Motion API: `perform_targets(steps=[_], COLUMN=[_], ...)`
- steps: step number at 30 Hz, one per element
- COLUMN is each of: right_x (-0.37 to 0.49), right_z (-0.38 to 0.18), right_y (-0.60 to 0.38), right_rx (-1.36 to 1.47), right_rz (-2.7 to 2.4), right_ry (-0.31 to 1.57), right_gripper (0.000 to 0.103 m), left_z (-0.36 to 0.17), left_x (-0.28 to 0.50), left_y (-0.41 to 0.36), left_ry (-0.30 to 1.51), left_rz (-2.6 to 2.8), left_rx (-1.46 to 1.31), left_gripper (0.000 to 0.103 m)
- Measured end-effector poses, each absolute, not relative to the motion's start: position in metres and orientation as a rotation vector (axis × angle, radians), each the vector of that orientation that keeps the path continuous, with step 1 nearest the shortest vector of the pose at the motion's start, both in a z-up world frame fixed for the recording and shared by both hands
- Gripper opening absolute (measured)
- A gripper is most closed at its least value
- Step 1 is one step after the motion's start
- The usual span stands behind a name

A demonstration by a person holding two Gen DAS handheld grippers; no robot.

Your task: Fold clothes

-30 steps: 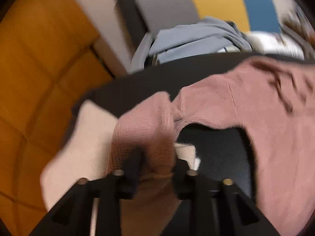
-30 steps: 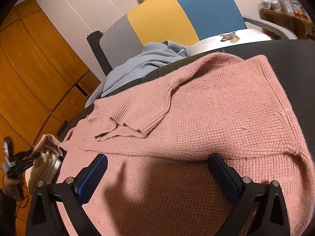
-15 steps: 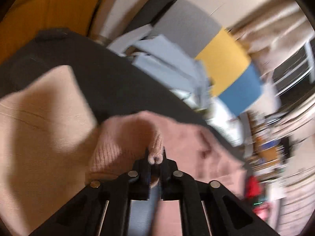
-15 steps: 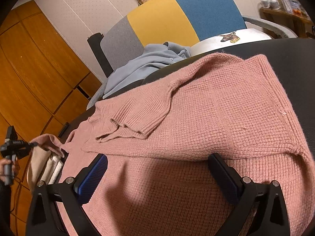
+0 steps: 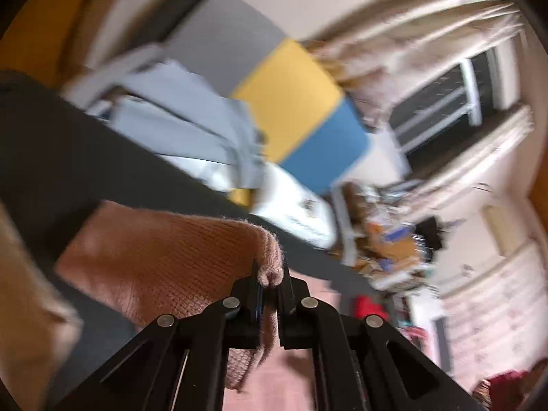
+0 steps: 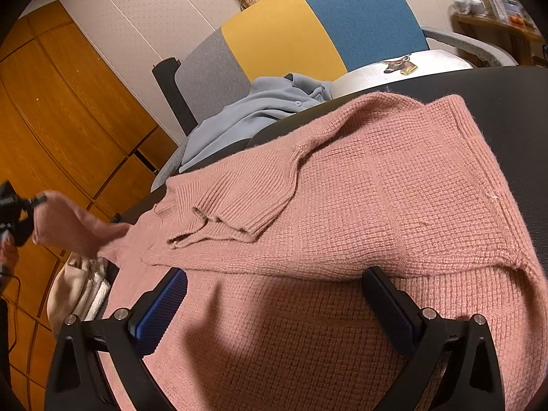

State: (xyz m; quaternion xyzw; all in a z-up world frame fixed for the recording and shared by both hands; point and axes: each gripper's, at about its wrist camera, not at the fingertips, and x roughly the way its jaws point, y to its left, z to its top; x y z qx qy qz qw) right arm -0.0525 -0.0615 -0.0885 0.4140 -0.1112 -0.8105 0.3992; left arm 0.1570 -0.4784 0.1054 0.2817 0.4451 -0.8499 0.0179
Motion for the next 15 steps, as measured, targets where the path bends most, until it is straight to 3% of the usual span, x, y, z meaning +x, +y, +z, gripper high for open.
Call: perform_targets(steps=[4,8,12,15], right_x=[-0.053,-0.053,-0.053,-0.053], right_z=[-0.089,-0.089,-0.089,-0.089], right_y=[-0.061,-0.061,-0.06,-0.06], right_rx=[1.047,1.046,1.045,1.044], right_rz=[-2.051,-2.05,-2.045,-2.044], right_ry=[-0.282,-0.283,-0.292,-0.294], right_gripper=[0.103,0.103,0.103,0.103], left_z=[0.107,0.087,0.034,0.0], left_x=[0.11,0.058,0.014,0.008], left_y=[-0.432,-0.388,-0.363,-0.363], left_ry=[1.53,1.558,1.454,1.47], left_rz=[-2.76,-2.8,-2.708,-2.613], left_rx=[0.864,0.982,1.206,1.272], left_gripper=[0.004,0.004,0.004,0.015])
